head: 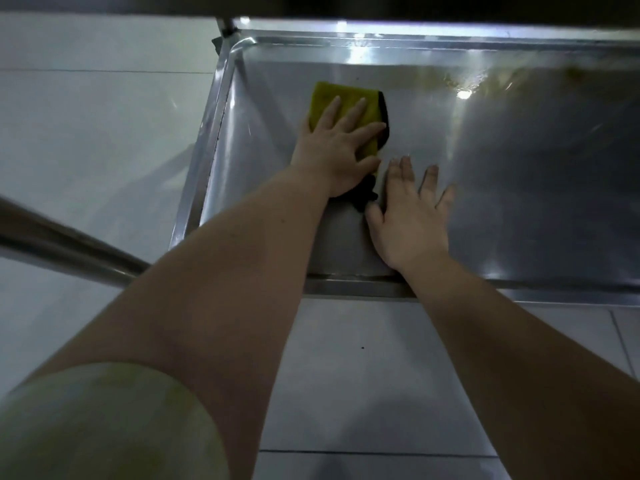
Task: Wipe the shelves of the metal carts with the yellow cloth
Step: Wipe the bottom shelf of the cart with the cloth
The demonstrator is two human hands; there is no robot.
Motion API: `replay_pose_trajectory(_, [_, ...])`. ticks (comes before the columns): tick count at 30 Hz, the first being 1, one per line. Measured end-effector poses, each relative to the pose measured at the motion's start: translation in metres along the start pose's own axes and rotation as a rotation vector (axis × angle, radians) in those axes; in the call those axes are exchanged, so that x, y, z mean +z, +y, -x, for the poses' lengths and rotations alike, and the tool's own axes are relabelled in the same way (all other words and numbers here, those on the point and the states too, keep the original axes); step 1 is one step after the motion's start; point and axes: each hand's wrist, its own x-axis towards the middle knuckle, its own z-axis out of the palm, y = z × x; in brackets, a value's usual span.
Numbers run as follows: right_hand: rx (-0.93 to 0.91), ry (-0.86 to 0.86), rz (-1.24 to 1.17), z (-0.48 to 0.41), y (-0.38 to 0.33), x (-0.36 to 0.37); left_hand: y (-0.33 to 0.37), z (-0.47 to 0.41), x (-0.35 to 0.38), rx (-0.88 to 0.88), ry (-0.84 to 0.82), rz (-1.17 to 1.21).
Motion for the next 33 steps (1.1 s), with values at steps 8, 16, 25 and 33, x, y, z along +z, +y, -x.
replay_pose_trajectory(8, [-0.012, -0.007, 0.011, 0.003, 0.002, -0.002, -0.068, 0.082, -0.013, -0.395, -0.017, 0.006])
replay_pose_trajectory(16, [-0.047, -0.044, -0.083, 0.0, 0.002, -0.01, 0.003, 0.195, -0.001, -0.24, -0.084, -0.03])
replay_pose_trajectory(25, [-0.061, -0.05, -0.867, 0.045, 0.065, -0.039, 0.105, 0.142, 0.002, -0.041, -0.211, -0.047])
replay_pose_trajectory(33, [0.138, 0.089, -0.859, 0.056, 0.083, -0.055, 0.141, 0.146, -0.012, -0.181, 0.16, 0.671])
